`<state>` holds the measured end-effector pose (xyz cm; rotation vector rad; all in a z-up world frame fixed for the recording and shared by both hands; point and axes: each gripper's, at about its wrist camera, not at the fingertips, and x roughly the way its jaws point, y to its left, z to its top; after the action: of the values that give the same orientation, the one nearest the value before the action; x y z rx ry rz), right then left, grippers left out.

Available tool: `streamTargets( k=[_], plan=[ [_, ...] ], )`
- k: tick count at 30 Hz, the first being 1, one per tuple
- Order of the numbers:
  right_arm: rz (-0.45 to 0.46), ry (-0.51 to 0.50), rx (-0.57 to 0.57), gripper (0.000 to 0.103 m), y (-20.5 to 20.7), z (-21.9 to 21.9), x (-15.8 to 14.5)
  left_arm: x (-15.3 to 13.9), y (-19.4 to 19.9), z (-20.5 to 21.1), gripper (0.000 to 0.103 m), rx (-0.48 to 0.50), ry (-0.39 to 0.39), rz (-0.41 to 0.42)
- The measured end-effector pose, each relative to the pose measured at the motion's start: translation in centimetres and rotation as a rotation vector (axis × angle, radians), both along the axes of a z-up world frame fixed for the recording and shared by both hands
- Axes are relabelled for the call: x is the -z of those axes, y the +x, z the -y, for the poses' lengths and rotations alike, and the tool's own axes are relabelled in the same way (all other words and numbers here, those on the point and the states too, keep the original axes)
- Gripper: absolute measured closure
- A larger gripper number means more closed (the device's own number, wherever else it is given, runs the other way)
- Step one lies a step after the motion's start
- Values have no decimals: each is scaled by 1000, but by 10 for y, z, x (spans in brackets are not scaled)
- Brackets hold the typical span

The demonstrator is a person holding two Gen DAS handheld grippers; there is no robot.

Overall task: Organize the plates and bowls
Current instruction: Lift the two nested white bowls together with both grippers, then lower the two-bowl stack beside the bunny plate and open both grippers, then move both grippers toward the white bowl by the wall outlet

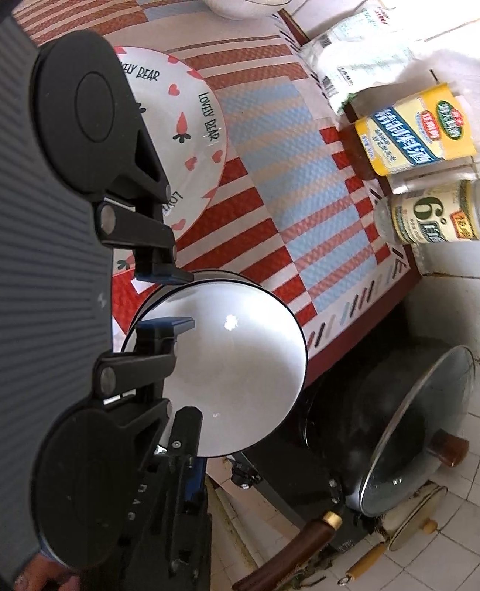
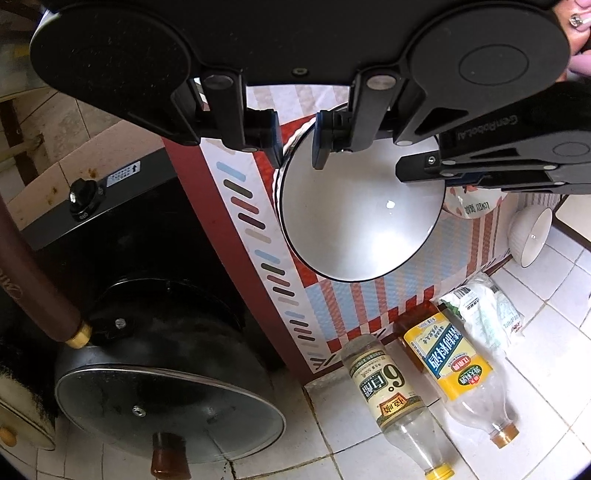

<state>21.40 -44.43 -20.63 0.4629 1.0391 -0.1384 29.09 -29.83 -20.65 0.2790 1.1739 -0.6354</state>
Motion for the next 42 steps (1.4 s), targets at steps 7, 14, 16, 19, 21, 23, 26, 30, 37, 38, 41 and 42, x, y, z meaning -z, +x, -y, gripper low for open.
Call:
streamTargets(
  k=[7, 14, 16, 19, 21, 23, 26, 30, 37, 38, 41, 42],
  plan=[
    [38, -18, -55, 58, 2, -8, -5, -3, 7, -8, 82, -38, -31, -30],
    [54, -54, -114, 45, -7, -17, -24, -31, -8, -31, 75, -17, -100, 14],
    [33, -57, -140, 45, -8, -21, -28, -39, -13, -41, 75, -19, -121, 27],
    [33, -58, -179, 40, -13, -29, -37, -51, -21, -57, 75, -43, -139, 44],
    [40, -74, -212, 39, -17, -37, -45, -60, -25, -70, 75, -63, -156, 50],
    [51, -106, -252, 37, -20, -47, -54, -68, -29, -82, 75, -69, -159, 53],
    [58, -131, -321, 35, -23, -63, -68, -81, -37, -103, 73, -82, -173, 73],
    [76, -131, -394, 33, -26, -83, -84, -98, -42, -132, 70, -111, -180, 108],
    [137, -197, -530, 32, -23, -128, -114, -121, -44, -178, 58, -125, -176, 166],
    [149, -207, -548, 32, -21, -134, -119, -123, -43, -186, 57, -132, -180, 170],
    [184, -234, -605, 32, -14, -155, -130, -128, -38, -206, 55, -164, -177, 193],
    [195, -242, -621, 32, -10, -162, -133, -130, -36, -213, 55, -173, -177, 200]
  ],
)
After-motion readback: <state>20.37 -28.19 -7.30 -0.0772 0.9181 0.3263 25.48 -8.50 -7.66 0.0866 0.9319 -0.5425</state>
